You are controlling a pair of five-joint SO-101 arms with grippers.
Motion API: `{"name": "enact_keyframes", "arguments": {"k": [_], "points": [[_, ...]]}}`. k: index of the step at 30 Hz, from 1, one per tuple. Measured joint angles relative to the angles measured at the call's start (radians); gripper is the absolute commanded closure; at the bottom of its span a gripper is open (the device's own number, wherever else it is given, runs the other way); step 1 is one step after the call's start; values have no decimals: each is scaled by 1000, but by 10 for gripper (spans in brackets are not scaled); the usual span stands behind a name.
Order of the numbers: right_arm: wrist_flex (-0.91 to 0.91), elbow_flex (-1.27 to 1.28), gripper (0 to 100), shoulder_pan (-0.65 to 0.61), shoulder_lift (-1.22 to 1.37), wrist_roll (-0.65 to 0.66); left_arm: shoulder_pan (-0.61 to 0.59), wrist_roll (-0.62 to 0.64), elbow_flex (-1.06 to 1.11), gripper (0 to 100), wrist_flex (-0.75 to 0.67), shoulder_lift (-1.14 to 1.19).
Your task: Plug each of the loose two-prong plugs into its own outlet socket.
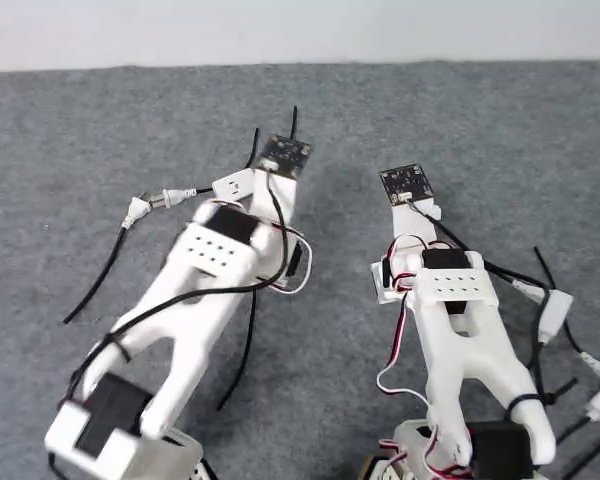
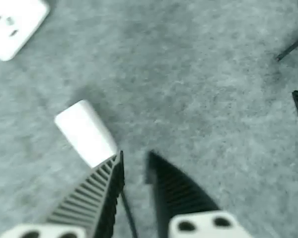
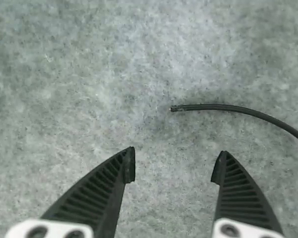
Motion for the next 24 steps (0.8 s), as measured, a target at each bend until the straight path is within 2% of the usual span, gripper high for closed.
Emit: {"name": "enact_keyframes", "arguments": {"k": [8,13,24], "points": [[0,0,746,-2,0,0,-75,29,-63,987,-54,265],[0,0,746,-2,0,0,-157,32,-63,987,-55,272],[0,0,746,0,0,0,-178,32,-61,987,-55,261]]}}
